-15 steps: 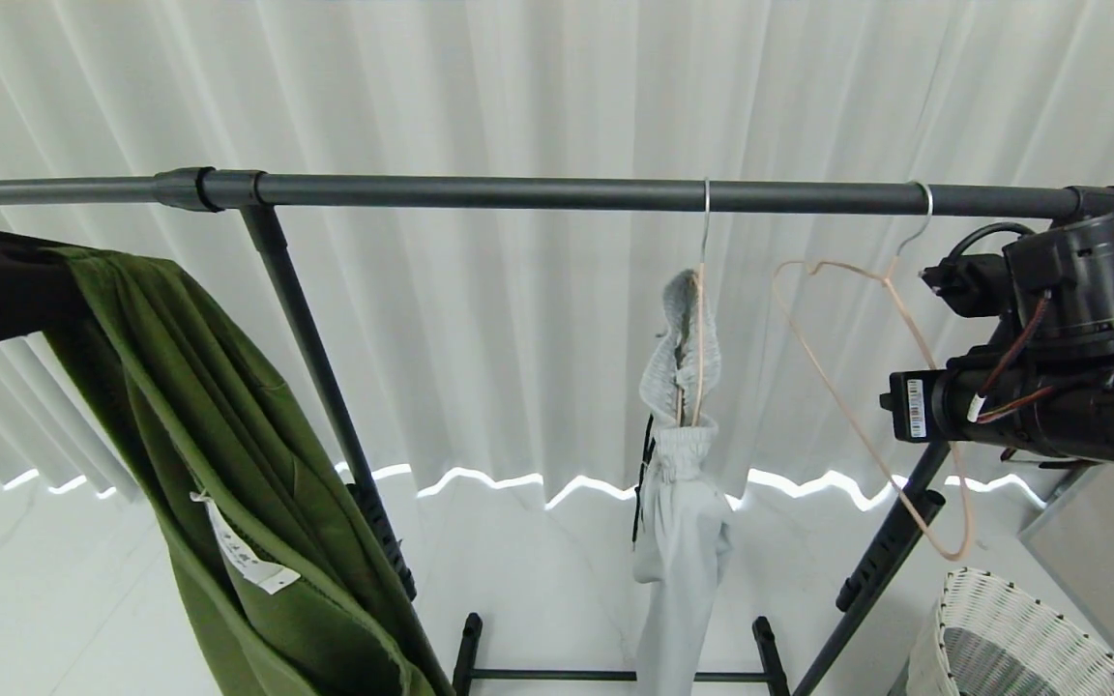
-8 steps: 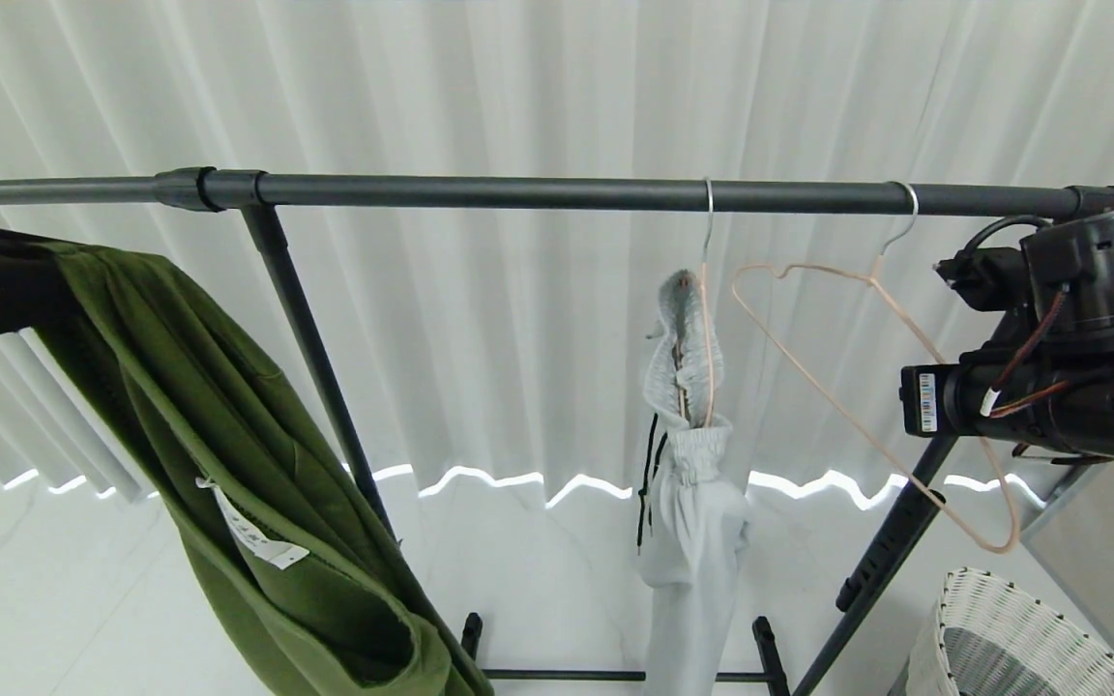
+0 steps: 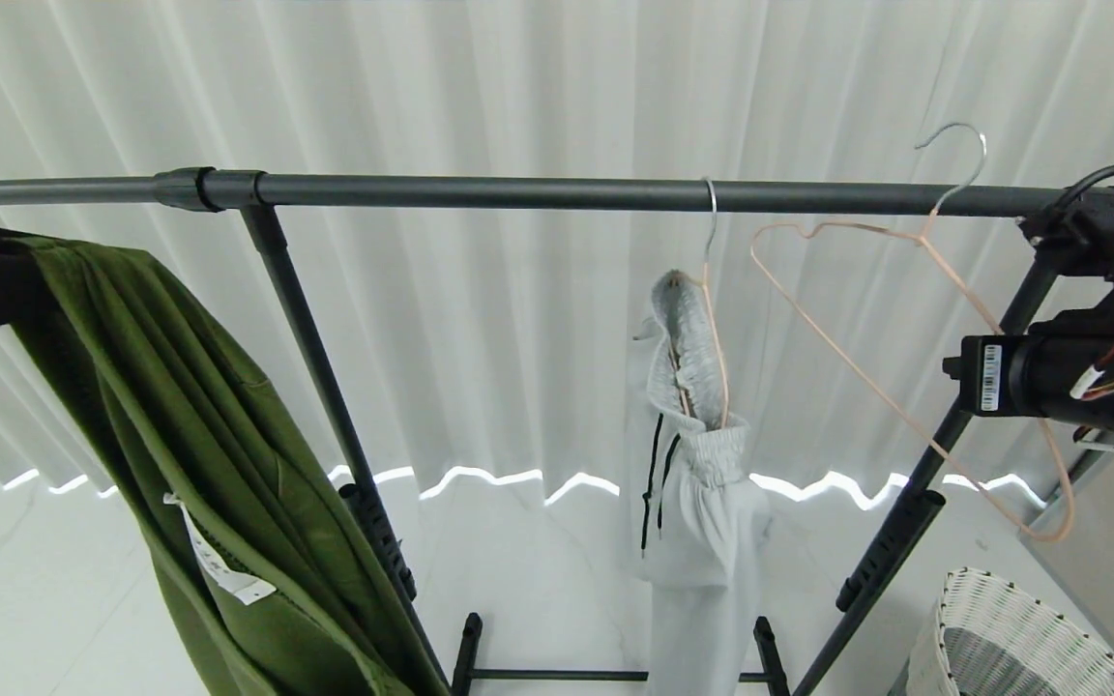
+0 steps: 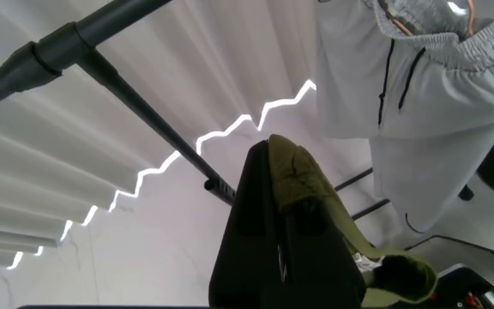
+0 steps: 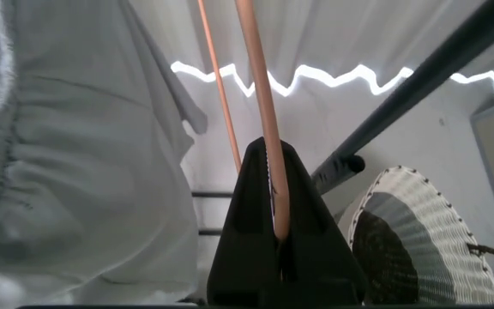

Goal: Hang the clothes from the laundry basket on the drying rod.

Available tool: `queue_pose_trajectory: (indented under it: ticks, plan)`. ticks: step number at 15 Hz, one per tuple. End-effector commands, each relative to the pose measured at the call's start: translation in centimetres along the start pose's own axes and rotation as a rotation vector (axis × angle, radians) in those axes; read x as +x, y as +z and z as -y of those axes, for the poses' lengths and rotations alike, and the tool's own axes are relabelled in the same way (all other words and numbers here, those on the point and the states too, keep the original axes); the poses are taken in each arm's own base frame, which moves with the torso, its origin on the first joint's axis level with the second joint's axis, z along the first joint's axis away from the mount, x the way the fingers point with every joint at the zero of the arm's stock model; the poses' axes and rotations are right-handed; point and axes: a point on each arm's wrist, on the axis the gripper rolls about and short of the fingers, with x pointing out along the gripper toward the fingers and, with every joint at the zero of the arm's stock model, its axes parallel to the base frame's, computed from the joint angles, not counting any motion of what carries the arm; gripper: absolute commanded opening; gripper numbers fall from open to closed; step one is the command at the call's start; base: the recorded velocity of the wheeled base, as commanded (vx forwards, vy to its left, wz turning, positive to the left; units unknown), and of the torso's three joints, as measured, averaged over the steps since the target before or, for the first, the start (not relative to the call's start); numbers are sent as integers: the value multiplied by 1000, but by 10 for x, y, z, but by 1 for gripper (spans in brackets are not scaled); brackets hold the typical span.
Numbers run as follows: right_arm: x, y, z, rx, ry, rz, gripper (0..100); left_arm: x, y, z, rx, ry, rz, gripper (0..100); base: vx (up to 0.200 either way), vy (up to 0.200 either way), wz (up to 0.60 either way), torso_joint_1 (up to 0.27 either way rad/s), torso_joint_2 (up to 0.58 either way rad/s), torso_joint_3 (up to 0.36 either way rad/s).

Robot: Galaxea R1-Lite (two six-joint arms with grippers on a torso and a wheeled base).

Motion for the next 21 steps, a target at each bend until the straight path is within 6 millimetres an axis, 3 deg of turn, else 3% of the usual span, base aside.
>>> queue_pose_trajectory:
  ticks: [1, 6, 12, 16, 19, 21]
  plan:
    - [-20, 3, 6, 15, 13, 48, 0, -1, 0, -1, -2, 1, 4, 0, 0, 0, 0, 0, 0, 0]
    - [-50, -7, 17, 5, 23, 58, 0, 0, -2, 0, 5, 34, -11, 0, -120, 0, 0, 3, 1, 1]
    - [-62, -15, 20, -25, 41, 67, 0, 1, -2, 0, 8, 34, -14, 0, -200, 0, 0, -4, 2, 0]
    - [-68, -16, 12, -43, 105, 74, 0, 3, -2, 1, 11, 33, -20, 0, -200, 0, 0, 1, 5, 2]
    - [-86, -21, -6, -89, 256, 85, 0, 7, -5, 4, 23, 28, -39, 0, -67, 0, 0, 1, 1, 1]
    - [-102, -35, -18, -156, 390, 46, 0, 15, -8, 9, 30, 25, -61, 0, 0, 0, 0, 0, 0, 0]
